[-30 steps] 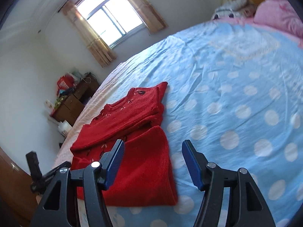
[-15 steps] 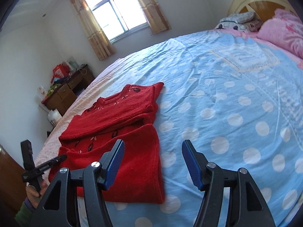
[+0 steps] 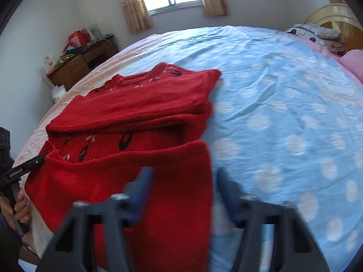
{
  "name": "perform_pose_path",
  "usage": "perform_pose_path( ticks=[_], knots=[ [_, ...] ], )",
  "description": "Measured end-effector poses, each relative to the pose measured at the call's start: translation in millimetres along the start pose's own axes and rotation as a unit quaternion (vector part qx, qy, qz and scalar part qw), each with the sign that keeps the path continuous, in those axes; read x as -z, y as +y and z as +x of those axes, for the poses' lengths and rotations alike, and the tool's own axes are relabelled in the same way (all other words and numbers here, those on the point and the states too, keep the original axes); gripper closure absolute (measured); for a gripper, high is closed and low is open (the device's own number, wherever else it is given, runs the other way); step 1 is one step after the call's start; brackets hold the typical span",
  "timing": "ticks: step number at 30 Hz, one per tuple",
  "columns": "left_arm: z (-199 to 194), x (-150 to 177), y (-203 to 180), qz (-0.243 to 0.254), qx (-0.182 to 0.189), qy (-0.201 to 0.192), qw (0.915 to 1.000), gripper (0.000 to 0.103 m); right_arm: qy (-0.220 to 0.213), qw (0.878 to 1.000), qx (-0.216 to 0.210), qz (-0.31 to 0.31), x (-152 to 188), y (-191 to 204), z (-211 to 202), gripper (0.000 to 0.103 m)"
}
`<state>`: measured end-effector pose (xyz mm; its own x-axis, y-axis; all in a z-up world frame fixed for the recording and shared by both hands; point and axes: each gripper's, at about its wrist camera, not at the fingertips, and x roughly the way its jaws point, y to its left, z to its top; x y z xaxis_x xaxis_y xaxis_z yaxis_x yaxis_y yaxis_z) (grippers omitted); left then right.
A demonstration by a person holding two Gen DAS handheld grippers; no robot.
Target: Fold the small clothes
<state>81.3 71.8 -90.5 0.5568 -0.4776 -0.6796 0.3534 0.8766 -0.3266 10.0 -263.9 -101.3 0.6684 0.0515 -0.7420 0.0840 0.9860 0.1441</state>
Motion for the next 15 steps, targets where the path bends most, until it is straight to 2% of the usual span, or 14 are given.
perform_pose_path(
  ticks=[1, 2, 3, 7, 11, 15],
  knots=[
    [-0.3, 1.3, -1.8, 0.008, -0.004, -0.002, 1.0000, 0.076, 0.000, 1.000, 0.004, -0.005, 1.3, 3.2, 0.1, 0.086],
    [-1.1, 2.9, -3.4, 0.017, -0.011, -0.006, 0.9998, 0.088, -0.007, 1.000, 0.011, -0.007, 2.3, 5.3, -2.9, 0.089],
    [-2.2, 4.3, -3.6, 0.021, -0.014, -0.009, 0.9996, 0.092, -0.014, 1.000, 0.017, -0.007, 3.0, 7.2, -6.4, 0.092],
    [-15.7, 5.5, 3.6, -0.001, 0.010, -0.023, 0.9997, 0.094, -0.051, 0.998, 0.043, -0.007, 4.6, 13.3, -36.0, 0.093],
    [-35.0, -3.0, 11.9, -0.041, 0.030, -0.052, 0.9974, 0.096, -0.090, 0.995, 0.038, 0.002, 0.9, 15.7, -68.5, 0.094],
    [-42.9, -16.4, 13.3, -0.063, 0.050, -0.060, 0.9950, 0.096, -0.125, 0.991, 0.036, 0.014, -12.5, 16.9, -90.3, 0.094]
  ],
)
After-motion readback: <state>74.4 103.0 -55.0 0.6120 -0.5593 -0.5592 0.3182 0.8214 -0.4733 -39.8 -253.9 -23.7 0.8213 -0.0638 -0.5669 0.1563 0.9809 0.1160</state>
